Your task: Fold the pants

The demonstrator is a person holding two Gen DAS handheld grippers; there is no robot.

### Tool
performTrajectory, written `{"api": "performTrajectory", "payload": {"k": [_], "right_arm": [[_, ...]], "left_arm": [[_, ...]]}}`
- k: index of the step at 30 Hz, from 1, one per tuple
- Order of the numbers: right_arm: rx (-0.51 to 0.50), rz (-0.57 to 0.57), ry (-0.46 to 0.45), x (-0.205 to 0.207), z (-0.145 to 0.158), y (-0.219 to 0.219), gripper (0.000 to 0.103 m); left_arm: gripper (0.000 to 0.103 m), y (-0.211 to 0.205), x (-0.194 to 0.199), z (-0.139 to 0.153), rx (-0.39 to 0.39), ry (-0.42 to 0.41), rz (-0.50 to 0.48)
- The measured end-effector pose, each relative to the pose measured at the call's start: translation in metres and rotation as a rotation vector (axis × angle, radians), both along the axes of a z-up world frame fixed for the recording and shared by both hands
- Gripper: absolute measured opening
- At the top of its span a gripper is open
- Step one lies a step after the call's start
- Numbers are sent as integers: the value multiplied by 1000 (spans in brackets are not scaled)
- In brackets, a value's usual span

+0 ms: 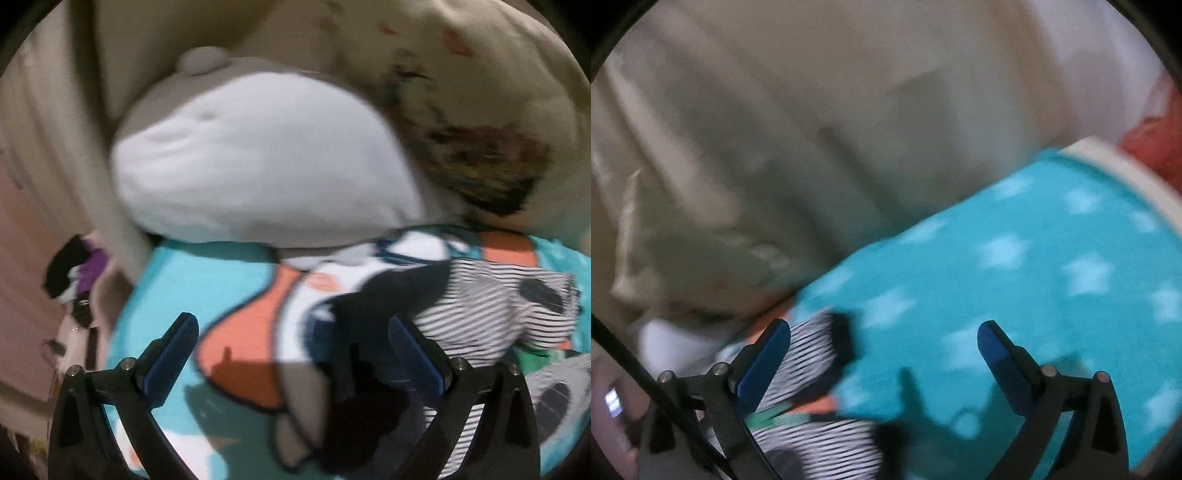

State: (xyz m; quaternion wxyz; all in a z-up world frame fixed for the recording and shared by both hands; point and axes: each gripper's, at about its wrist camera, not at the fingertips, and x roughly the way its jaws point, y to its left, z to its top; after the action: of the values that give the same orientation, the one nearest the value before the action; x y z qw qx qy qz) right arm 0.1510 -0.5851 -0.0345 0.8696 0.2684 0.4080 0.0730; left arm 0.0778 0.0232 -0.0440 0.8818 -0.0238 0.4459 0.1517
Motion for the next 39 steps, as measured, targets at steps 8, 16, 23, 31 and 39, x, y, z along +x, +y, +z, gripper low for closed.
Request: {"api": "performTrajectory", "payload": {"k": [8,16,23,31,39], "right_arm": [[-146,251,-2,47,5,85,98],[-218,401,57,97,-15,126,88],[-279,512,123,130,-47,150,88],[-308,586,207,146,-76,165,84],[-234,618,220,146,-71,169,9]], "left_arm": [[90,-75,51,-8,-46,89,-214],[68,-111,100,-47,-177,175,-403],[68,-120,147,-72,-217,233,-490],[72,-128,164,-90,-177,276,-541],[6,-146,155,-78,-104,242,-559]]}}
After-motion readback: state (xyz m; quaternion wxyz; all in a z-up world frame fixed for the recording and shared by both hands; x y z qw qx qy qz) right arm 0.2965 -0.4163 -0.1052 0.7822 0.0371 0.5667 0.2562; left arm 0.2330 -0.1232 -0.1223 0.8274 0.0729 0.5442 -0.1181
